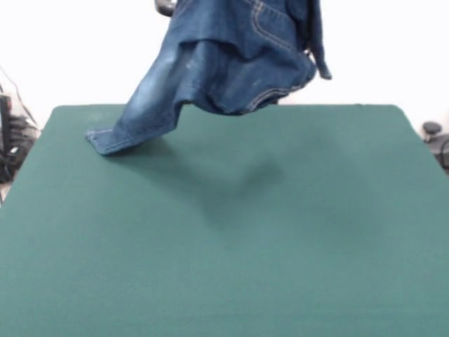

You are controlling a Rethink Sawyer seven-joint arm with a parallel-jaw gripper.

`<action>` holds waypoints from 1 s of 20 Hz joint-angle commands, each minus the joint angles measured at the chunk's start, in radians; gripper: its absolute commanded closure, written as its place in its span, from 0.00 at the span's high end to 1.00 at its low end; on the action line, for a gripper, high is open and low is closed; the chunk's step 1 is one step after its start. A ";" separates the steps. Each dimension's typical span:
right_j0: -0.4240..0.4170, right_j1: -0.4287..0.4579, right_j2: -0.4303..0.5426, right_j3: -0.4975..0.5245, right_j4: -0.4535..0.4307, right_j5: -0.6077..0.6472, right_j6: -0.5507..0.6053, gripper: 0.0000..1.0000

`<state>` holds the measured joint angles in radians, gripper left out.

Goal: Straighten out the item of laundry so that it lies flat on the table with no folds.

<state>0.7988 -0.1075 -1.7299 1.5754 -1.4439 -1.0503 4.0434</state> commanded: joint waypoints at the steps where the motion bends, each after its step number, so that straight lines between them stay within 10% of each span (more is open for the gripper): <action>1: -0.090 0.012 0.065 -0.178 0.002 -0.003 0.241 1.00; 20: -0.113 0.016 0.087 -0.216 -0.018 -0.060 0.274 1.00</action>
<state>0.6993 -0.1220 -1.7304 1.4534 -1.4613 -1.0516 4.0434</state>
